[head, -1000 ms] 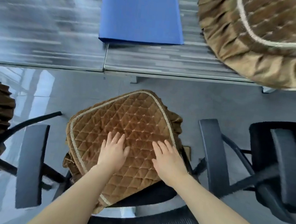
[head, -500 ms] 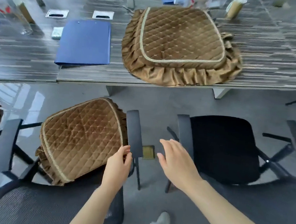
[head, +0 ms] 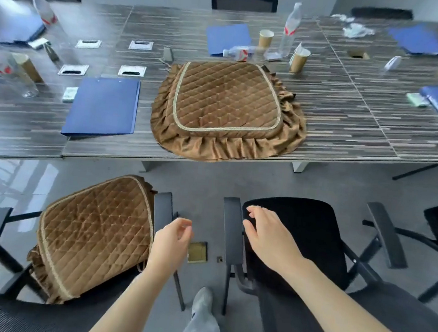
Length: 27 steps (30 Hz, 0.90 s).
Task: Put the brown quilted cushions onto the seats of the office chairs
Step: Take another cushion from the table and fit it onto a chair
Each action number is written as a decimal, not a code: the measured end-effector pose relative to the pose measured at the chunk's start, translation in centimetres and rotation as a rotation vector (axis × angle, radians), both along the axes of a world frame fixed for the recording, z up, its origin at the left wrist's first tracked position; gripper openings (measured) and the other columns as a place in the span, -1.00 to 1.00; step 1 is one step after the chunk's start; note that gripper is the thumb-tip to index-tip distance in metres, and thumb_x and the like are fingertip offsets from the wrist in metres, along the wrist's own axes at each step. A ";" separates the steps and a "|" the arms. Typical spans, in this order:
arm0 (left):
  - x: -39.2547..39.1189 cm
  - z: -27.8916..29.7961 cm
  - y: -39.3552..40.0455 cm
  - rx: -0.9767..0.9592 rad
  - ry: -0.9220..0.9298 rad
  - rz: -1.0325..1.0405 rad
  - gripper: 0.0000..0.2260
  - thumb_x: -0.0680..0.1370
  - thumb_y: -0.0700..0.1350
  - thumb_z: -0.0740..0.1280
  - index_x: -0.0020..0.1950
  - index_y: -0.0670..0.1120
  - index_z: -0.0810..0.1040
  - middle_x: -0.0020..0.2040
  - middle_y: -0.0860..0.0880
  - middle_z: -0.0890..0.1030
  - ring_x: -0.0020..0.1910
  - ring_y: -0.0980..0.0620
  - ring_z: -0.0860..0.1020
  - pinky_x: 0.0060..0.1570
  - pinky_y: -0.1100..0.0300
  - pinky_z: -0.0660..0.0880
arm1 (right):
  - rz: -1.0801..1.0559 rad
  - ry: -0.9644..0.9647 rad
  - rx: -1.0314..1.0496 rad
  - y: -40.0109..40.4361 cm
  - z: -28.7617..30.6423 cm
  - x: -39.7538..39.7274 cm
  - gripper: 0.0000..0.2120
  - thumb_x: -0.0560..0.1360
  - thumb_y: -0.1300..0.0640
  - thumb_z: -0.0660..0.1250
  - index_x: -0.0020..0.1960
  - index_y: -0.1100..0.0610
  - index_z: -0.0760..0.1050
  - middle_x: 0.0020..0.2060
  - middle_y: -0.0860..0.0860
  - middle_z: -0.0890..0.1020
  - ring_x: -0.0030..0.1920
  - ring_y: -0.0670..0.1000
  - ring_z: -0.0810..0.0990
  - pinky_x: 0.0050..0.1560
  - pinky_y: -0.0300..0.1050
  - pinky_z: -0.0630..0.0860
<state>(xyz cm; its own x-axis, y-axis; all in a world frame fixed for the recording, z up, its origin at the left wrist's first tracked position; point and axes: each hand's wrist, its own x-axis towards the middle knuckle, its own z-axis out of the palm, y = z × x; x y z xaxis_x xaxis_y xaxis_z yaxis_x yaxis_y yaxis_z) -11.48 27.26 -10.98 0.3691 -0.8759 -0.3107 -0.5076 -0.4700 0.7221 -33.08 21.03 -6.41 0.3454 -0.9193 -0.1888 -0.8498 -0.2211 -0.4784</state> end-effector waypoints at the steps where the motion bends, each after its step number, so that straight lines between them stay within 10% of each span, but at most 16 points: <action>1: 0.1 0.5 -1.3 -0.008 0.004 0.006 -0.82 0.62 -0.07 0.24 0.14 -0.02 0.59 -0.06 0.05 0.67 -0.11 0.14 0.60 -0.08 0.22 0.48 | -0.010 -0.009 -0.002 -1.3 0.3 -0.1 -0.61 0.63 -0.02 0.10 0.41 0.09 0.32 0.27 -0.02 0.50 0.33 -0.04 0.39 0.18 -0.13 0.44; 14: 7.6 2.8 -25.7 -0.052 -0.049 0.024 -0.81 0.58 -0.10 0.29 0.15 -0.07 0.60 -0.04 0.02 0.64 -0.06 0.08 0.56 -0.21 0.34 0.39 | -0.160 -0.040 0.060 -24.9 2.1 1.5 -0.62 0.61 -0.01 0.14 0.35 0.13 0.38 0.17 0.02 0.55 0.19 0.06 0.51 0.12 -0.01 0.48; 27: 16.2 -3.8 -42.0 0.107 -0.099 0.242 -0.38 0.53 -0.05 0.34 0.50 -0.24 0.21 0.43 -0.24 0.38 0.37 -0.25 0.39 0.32 -0.20 0.38 | -0.603 -0.020 0.315 -42.8 -4.7 0.3 -0.52 0.56 -0.03 0.25 0.35 0.24 0.37 0.27 0.17 0.52 0.28 0.22 0.46 0.20 -0.02 0.37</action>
<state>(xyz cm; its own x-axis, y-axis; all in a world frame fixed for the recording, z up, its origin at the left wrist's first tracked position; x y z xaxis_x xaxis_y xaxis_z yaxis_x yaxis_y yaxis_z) 4.70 -14.69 -14.76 0.5967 -0.7226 -0.3490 -0.4369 -0.6573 0.6140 -32.74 -21.75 -11.11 -0.2043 -0.8542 -0.4781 -0.7711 0.4413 -0.4590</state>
